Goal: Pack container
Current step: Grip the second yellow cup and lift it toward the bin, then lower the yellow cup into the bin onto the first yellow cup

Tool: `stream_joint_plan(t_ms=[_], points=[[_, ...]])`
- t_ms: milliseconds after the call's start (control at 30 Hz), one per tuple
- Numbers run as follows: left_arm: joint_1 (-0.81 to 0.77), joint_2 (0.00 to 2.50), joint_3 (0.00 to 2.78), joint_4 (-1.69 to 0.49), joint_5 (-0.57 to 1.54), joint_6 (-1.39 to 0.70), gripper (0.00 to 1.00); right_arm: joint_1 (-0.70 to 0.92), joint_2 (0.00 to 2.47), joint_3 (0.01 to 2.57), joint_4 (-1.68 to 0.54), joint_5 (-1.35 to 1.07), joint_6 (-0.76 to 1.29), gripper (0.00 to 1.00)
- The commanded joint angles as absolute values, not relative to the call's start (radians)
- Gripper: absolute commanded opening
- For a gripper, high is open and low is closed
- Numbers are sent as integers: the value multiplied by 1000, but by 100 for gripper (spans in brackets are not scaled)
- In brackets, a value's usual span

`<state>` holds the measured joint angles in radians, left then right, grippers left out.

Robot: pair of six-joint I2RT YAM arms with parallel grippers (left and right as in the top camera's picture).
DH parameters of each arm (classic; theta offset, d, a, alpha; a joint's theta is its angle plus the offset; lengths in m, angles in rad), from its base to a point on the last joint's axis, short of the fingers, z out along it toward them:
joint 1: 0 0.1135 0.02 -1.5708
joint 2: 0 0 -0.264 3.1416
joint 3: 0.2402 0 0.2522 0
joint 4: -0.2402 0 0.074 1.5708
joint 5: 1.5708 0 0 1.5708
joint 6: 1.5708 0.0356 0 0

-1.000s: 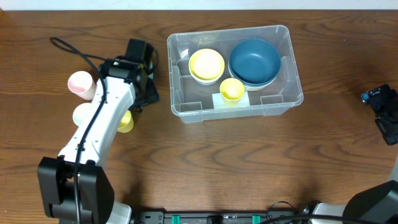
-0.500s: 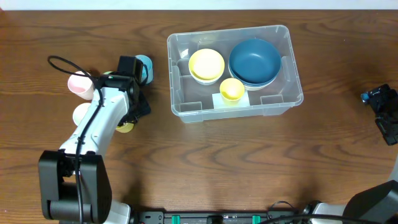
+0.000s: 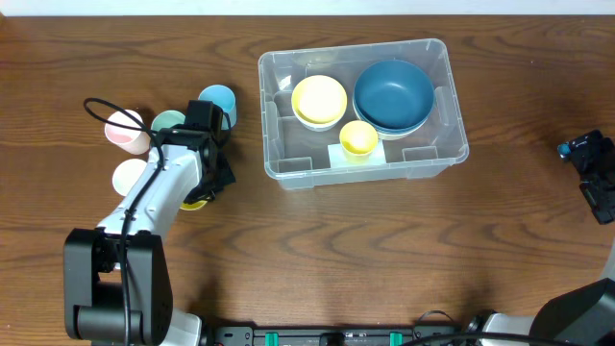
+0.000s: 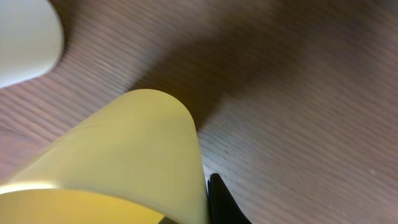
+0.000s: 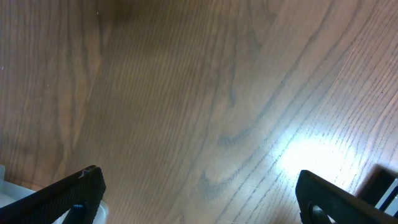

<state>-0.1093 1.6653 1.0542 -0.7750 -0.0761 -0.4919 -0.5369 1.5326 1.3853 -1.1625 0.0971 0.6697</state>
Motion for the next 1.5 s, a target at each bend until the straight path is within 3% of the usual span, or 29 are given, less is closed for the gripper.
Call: stream_joint_plan(t_ms=[0, 367, 633, 967, 1467], points=[[-110, 1658, 1098, -800, 36, -411, 6, -537, 1530, 1385, -1163, 100, 680, 99], [-227, 1398, 1287, -944, 173, -197, 6, -537, 1530, 1385, -1163, 100, 680, 99], [-374, 1192, 1308, -752, 172, -188, 6, -537, 1530, 1385, -1163, 100, 680, 99], [-503, 1343, 1316, -442, 172, -207, 6, -537, 1530, 1385, -1163, 100, 680, 99], [-599, 1642, 1570, -562, 172, -133, 6, -537, 1530, 1385, -1163, 100, 680, 99]])
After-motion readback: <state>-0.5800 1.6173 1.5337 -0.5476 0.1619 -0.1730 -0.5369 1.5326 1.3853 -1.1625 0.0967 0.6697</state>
